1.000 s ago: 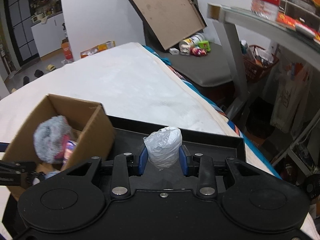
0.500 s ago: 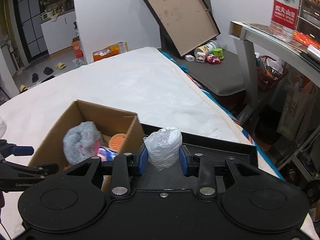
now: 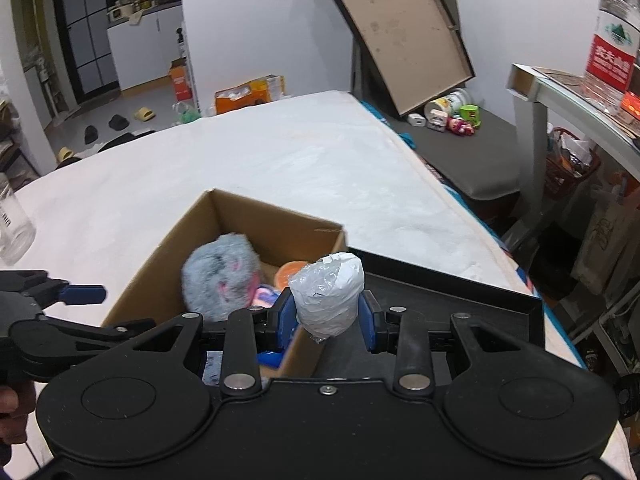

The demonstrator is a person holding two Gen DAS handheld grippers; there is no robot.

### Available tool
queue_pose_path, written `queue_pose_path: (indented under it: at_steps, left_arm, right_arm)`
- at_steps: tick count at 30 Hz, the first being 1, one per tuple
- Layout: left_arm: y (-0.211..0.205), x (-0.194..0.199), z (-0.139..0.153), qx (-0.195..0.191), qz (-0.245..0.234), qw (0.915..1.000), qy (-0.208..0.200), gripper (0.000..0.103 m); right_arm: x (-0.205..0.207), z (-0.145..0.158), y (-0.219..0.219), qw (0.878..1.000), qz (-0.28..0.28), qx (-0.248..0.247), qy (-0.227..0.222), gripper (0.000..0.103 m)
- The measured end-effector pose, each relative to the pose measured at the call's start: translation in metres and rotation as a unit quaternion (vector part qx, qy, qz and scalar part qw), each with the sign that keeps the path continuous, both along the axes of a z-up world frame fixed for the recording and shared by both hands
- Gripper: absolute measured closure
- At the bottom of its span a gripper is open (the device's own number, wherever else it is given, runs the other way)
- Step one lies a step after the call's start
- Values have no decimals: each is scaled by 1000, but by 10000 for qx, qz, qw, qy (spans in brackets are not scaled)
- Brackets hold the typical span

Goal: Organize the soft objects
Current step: 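Carry the white wrapped ball into the cardboard box with the right gripper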

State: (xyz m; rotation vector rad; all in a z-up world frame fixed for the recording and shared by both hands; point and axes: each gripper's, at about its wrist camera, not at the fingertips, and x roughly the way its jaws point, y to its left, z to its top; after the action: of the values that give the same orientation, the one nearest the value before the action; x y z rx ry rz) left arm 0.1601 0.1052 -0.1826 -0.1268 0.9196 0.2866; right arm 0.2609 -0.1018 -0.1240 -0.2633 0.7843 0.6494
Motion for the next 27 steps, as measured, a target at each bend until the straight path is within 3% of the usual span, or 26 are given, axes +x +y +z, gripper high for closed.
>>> queue_pose_path:
  at_steps: [11, 19, 27]
  left_arm:
    - [14, -9, -6, -389, -99, 9991, -99, 81]
    - [19, -13, -5, -587, -149, 9976, -328, 87]
    - [23, -14, -6, -702, -234, 9963, -437, 87]
  right_arm:
    - [-21, -6, 28, 9993, 239, -236, 137, 70]
    - [-28, -23, 47, 9972, 377, -604, 243, 69]
    - [-33, -37, 63, 9943, 390, -987, 18, 69]
